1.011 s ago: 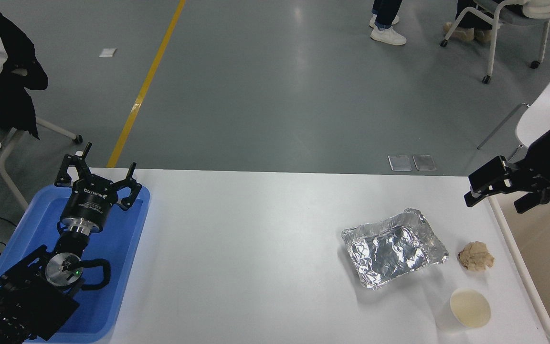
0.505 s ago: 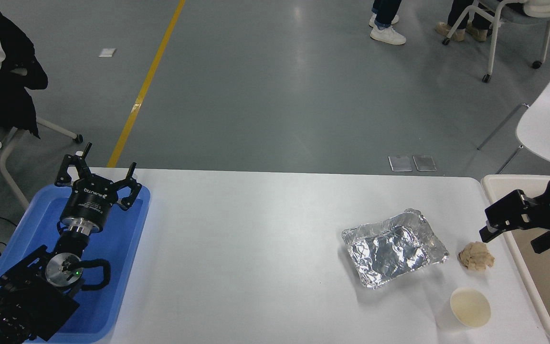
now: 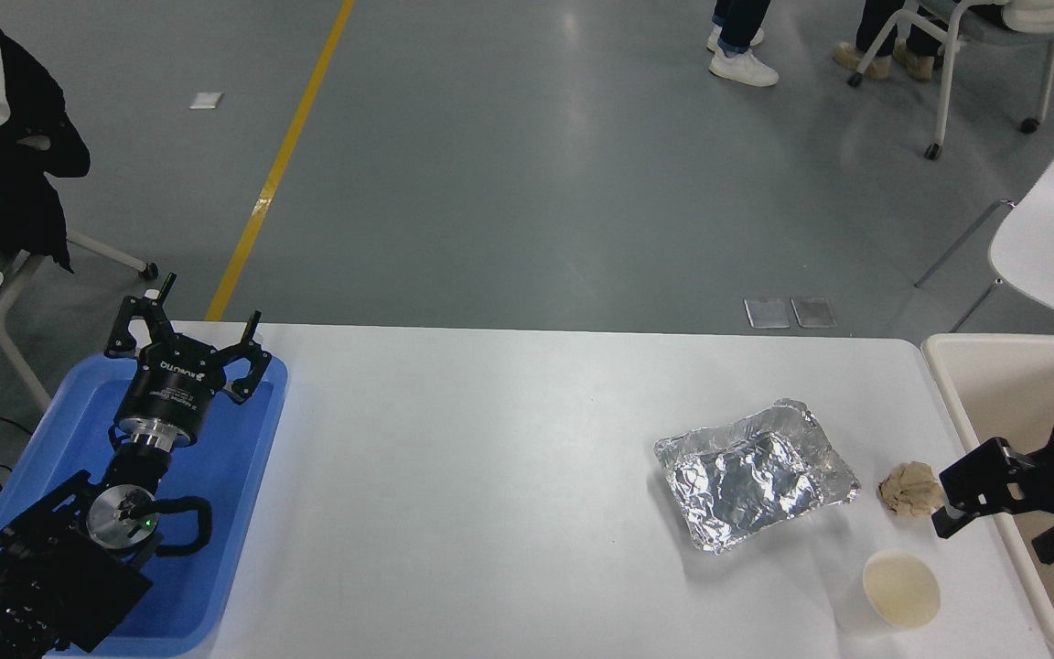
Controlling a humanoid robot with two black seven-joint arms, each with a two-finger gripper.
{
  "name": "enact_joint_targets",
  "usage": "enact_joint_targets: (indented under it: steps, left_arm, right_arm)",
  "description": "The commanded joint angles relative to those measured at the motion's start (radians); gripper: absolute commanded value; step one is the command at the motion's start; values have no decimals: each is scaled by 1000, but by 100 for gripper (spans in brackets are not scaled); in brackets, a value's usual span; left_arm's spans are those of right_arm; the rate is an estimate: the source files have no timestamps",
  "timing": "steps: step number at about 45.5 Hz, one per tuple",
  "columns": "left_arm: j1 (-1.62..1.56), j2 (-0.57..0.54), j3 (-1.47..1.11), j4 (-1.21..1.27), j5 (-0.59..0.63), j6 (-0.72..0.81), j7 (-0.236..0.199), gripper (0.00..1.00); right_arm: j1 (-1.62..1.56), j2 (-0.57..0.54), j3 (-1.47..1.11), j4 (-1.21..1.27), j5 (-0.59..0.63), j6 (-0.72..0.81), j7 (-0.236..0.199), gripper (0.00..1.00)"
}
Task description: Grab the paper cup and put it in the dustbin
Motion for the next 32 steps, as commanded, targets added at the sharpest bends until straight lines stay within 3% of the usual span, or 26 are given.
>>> enact_joint_targets:
  steps: [1, 32]
  left_arm:
    - [0, 0, 0, 0, 0, 0, -1, 100]
    - [0, 0, 0, -1, 0, 0, 1, 100]
  right_arm:
    - [-159, 7, 40, -56, -3, -124, 0, 100]
    - [-356, 15, 171, -125, 6, -205, 1, 100]
